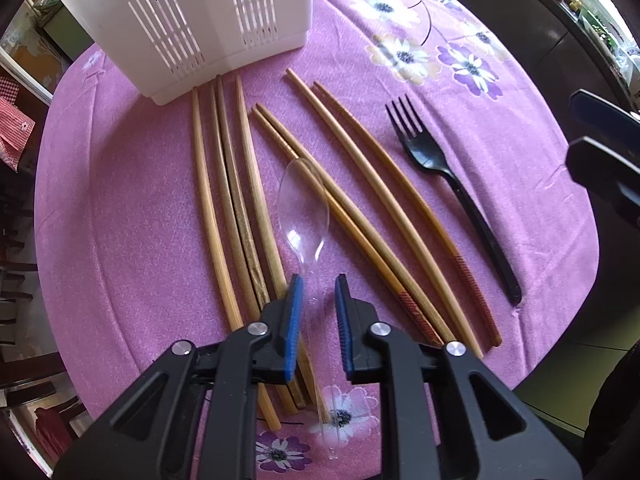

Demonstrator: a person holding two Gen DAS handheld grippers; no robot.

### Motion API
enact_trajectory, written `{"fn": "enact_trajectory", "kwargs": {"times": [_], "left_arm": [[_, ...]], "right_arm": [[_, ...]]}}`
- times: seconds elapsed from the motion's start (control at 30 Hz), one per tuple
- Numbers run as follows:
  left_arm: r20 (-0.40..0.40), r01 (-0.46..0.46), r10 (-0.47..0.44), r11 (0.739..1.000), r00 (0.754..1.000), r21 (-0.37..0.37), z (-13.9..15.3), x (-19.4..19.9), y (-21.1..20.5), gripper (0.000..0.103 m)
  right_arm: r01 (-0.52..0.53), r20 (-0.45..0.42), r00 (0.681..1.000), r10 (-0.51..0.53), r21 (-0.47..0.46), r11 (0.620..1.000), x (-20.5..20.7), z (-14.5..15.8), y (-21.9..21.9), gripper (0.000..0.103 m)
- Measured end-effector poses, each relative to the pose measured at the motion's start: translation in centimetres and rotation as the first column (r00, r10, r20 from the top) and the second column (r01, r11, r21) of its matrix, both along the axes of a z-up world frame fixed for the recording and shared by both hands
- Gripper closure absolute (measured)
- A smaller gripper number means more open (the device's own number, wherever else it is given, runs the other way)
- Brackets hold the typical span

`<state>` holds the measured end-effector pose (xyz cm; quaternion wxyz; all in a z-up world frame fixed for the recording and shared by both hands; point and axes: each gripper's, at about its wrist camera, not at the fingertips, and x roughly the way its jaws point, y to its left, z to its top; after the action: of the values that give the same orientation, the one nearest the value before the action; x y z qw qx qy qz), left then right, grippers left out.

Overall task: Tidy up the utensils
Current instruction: 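Grasp the clear plastic spoon with the left tool while the right tool approaches the black fork, then lift the spoon into the white holder with the left tool while the right tool grasps the black fork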

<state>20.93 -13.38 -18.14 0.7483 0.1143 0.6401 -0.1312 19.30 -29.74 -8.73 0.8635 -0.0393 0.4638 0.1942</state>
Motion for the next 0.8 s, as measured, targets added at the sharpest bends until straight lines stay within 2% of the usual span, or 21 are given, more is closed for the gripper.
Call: {"fn": "enact_trajectory", "kwargs": {"times": [0.23,0.33,0.57,0.77,0.8], "left_arm": [[0.021,0.022,-0.022,1.000,1.000,0.004,-0.4,-0.1,-1.5,0.094],[0.041,0.032,-0.032,0.999,0.999,-0.001,-0.3,-0.4,-1.9,0.095],[0.159,0.034,-0.024,0.997,0.987,-0.062,3.9,-2.2,-1.2,0.095],[0.248,0.029,0.003,0.992,0.969,-0.125,7.1,-3.4,0.2,0.095],[0.260,0.028,0.009,0.990,0.966,-0.137,7.1,-3.4,1.4,0.095]], "right_arm": [[-0.016,-0.006,1.000,0.015,-0.037,0.999,0.2,0.0,0.6,0.051],[-0.027,-0.022,0.999,0.026,-0.056,0.998,0.7,-0.3,0.9,0.065],[-0.111,-0.179,0.980,0.089,-0.116,0.987,2.2,-3.4,2.9,0.077],[-0.145,-0.264,0.959,0.101,-0.154,0.977,3.3,-5.6,4.8,0.079],[-0.145,-0.271,0.958,0.097,-0.166,0.975,3.5,-5.8,5.0,0.079]]}}
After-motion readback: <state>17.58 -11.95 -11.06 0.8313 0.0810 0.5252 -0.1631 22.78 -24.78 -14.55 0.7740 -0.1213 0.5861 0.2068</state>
